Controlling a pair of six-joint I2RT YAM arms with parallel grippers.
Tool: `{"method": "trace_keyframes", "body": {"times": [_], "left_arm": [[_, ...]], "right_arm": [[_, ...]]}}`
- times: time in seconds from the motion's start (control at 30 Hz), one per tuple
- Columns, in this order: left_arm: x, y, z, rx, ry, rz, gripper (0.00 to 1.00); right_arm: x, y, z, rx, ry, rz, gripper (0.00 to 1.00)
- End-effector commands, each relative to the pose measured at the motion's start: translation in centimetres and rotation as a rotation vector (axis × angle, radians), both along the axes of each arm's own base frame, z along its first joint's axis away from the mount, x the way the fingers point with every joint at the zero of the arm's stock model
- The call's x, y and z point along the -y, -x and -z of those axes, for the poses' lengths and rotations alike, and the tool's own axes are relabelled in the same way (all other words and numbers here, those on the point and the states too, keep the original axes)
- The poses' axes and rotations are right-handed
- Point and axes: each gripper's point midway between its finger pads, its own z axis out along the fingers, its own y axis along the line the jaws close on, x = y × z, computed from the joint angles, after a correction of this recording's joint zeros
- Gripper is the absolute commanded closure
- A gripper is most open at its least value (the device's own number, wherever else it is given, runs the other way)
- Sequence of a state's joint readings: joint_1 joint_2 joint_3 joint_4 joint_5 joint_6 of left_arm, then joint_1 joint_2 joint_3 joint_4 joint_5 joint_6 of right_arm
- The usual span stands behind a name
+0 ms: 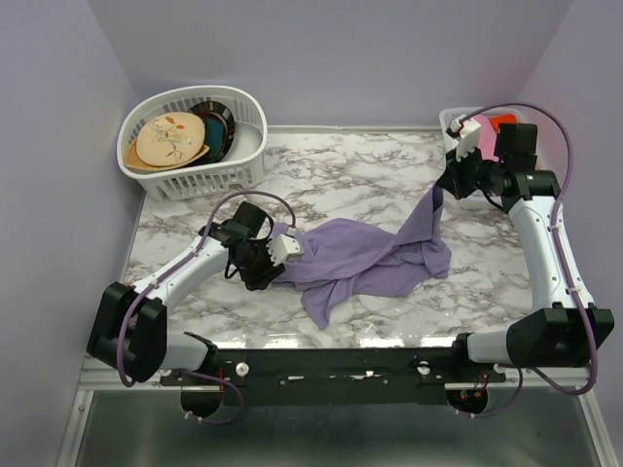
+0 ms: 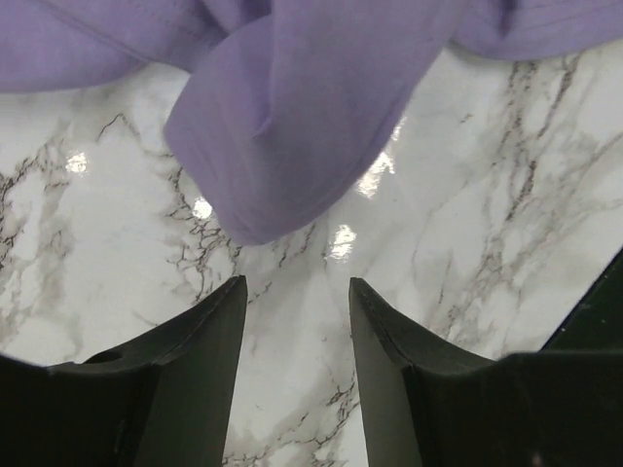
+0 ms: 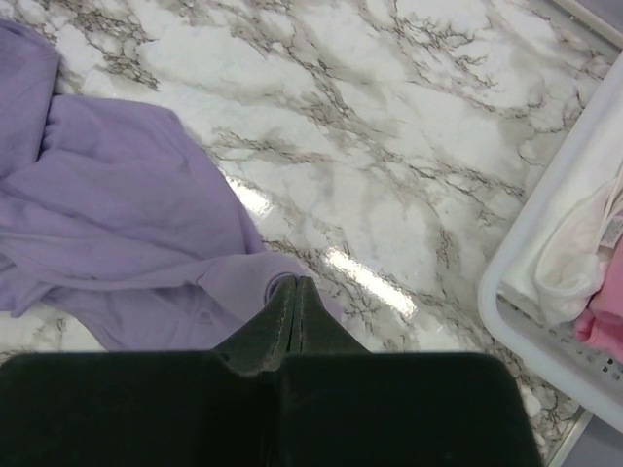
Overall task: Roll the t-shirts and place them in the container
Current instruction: Flatten out the T-shirt at the center of the board.
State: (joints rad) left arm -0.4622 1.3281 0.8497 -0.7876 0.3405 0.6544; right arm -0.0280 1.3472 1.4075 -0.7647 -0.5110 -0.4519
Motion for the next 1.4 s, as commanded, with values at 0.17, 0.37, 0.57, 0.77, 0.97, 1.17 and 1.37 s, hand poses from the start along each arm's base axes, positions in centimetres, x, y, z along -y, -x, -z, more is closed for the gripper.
{"method": "trace_keyframes", "body": {"times": [0.17, 0.37, 0.57, 0.77, 0.97, 1.17, 1.37], "left_arm": [[-0.8, -4.2, 1.1, 0.24, 0.063, -0.077, 0.31], [-0.7, -5.3, 2.0, 0.273, 0.07, -0.105, 0.37], [-0.9, -5.1, 2.7, 0.253, 0.074, -0.112, 0.52], [-0.7, -4.0, 3.2, 0.207, 0.091, -0.101, 0.47], [-0.4, -3.9, 3.5, 0.192, 0.097, -0.091, 0.42], [-0.1, -4.6, 3.7, 0.173, 0.093, -0.097, 0.58], [-0.5, -4.0, 2.1, 0.145, 0.08, -0.094, 0.99]], "right_arm": [[0.0, 0.9, -1.3, 0.005, -0.015, 0.011, 1.0], [0.3, 0.5, -1.7, 0.007, 0.005, 0.022, 1.0], [0.4, 0.4, -1.7, 0.008, 0.014, 0.026, 1.0], [0.3, 0.3, -1.1, -0.004, 0.006, 0.034, 1.0], [0.3, 0.0, -0.8, -0.01, 0.004, 0.036, 1.0], [0.3, -0.3, -1.0, -0.004, 0.001, 0.036, 1.0], [0.4, -0.7, -2.2, 0.031, 0.0, 0.051, 1.0]]}}
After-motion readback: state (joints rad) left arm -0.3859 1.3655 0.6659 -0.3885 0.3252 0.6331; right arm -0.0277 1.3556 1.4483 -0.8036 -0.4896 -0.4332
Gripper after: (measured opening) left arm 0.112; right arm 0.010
